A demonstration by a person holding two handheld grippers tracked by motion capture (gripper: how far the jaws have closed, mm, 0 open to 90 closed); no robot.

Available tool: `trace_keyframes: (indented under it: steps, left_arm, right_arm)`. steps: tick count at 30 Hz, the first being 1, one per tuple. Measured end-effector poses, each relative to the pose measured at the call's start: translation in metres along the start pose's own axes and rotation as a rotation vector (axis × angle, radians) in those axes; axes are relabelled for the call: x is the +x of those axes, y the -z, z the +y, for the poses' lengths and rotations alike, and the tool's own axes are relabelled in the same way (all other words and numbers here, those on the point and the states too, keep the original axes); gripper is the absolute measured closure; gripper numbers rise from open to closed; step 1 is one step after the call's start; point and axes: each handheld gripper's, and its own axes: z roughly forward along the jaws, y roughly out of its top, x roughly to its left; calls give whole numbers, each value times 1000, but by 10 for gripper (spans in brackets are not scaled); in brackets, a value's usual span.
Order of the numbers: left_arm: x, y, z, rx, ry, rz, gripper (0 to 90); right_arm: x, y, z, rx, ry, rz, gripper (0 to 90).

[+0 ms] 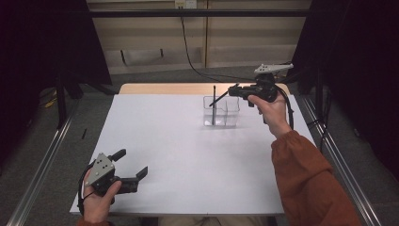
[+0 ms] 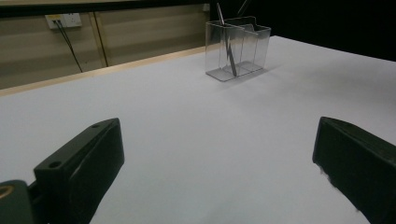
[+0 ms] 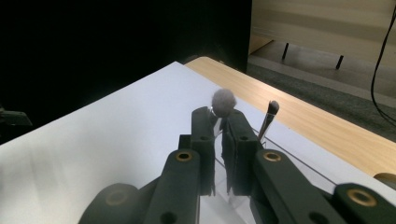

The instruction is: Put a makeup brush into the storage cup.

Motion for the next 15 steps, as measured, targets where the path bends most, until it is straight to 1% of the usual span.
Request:
trace_keyframes:
  steps: [3,4,9,12,15]
  left_arm:
    - [0,0,0,1,-1,0,20]
    - [0,0,0,0,-2,-1,21]
    - [0,0,0,0,-5,-5,20]
    - [-1,1,0,-1,-7,0,20]
    - [-1,1,1,-1,-13,1,20]
  right_arm:
    - [0,-7,2,26,11,-12,837]
    - [0,-10,3,32,9,-9,837]
    - [-1,-19,6,65,13,-28,837]
    - [-2,-23,7,80,8,-27,837]
    - [-5,-26,7,97,0,-38,837]
